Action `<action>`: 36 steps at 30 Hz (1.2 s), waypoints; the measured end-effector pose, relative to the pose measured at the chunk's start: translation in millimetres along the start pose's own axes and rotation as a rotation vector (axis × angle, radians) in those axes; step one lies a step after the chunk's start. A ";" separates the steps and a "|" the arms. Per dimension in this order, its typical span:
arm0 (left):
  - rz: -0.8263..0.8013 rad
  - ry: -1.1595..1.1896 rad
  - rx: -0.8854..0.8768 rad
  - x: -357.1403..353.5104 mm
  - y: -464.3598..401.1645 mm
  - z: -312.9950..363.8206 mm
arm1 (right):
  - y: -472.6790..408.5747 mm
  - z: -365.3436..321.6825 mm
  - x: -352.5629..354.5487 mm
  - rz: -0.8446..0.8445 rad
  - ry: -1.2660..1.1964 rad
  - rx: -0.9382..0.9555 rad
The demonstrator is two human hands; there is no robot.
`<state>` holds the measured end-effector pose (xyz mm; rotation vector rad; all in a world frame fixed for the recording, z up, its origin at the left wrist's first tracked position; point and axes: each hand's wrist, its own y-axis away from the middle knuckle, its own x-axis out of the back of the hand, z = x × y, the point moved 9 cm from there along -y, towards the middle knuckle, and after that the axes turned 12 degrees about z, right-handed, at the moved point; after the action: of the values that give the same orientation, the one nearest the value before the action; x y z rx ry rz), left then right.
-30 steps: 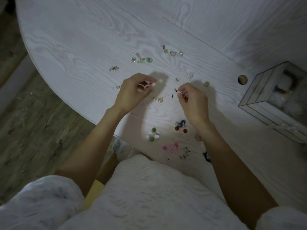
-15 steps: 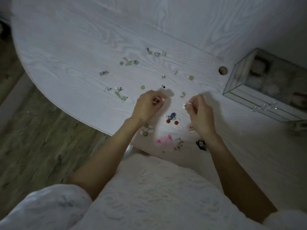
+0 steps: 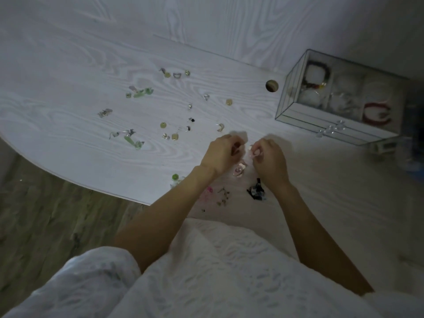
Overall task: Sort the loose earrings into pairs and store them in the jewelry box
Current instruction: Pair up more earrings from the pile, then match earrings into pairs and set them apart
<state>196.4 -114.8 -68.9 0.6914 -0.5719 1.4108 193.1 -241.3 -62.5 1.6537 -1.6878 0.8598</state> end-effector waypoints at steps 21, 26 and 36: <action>0.006 0.009 -0.006 -25.5 -19.7 22.6 | -10.7 13.4 7.5 -0.020 -0.009 -0.028; -0.001 0.074 -0.013 -18.7 -13.0 21.9 | -6.5 13.5 7.2 -0.076 -0.043 -0.069; 0.345 -0.121 0.066 103.4 6.7 -53.9 | -21.2 -38.6 16.9 -0.019 -0.031 0.168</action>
<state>196.4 -4.6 -30.1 0.7602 -0.7696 1.7223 213.4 -220.6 -25.2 1.7992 -1.6565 0.9955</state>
